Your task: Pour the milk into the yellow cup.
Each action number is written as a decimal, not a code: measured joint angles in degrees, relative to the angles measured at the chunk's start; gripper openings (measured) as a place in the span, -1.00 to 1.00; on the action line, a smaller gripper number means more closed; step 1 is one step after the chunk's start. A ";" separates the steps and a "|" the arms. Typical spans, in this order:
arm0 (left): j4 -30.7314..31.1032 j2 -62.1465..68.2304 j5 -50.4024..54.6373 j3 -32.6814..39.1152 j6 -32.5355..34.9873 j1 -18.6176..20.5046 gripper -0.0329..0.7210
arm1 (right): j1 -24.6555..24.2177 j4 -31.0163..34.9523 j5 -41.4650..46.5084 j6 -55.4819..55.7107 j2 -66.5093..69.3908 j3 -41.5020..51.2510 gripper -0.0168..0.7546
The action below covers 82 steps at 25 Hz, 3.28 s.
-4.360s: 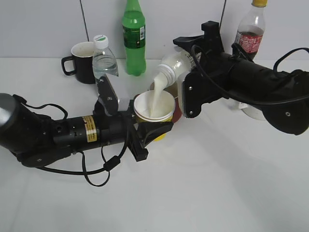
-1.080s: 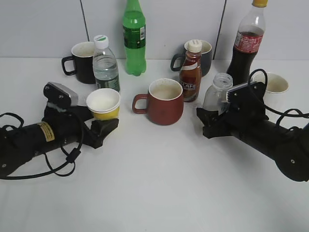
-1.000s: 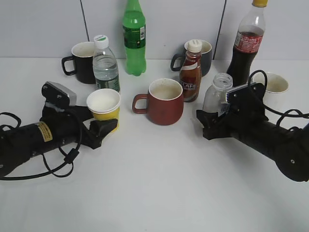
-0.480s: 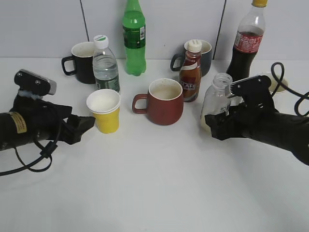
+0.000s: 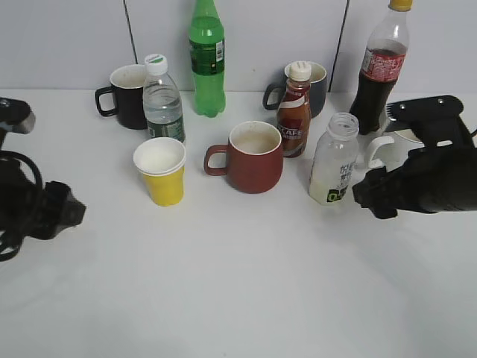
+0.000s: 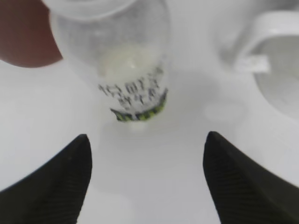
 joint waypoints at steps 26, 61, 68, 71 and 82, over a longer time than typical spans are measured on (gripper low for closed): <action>-13.15 -73.81 54.55 -1.30 20.79 -1.86 0.37 | 11.71 25.94 67.03 -30.25 -83.04 4.65 0.10; -13.83 -78.35 49.62 0.86 22.09 20.96 0.12 | -13.49 26.30 67.14 -30.50 -93.08 4.65 0.10; -13.83 -78.35 49.62 0.86 22.09 21.01 0.09 | -13.95 26.35 67.14 -30.45 -93.08 4.70 0.09; -13.83 -78.35 49.62 0.86 22.09 21.01 0.09 | -13.95 26.35 67.14 -30.45 -93.08 4.70 0.09; -13.83 -78.35 49.62 0.86 22.09 21.01 0.09 | -13.95 26.35 67.14 -30.51 -93.08 4.70 0.10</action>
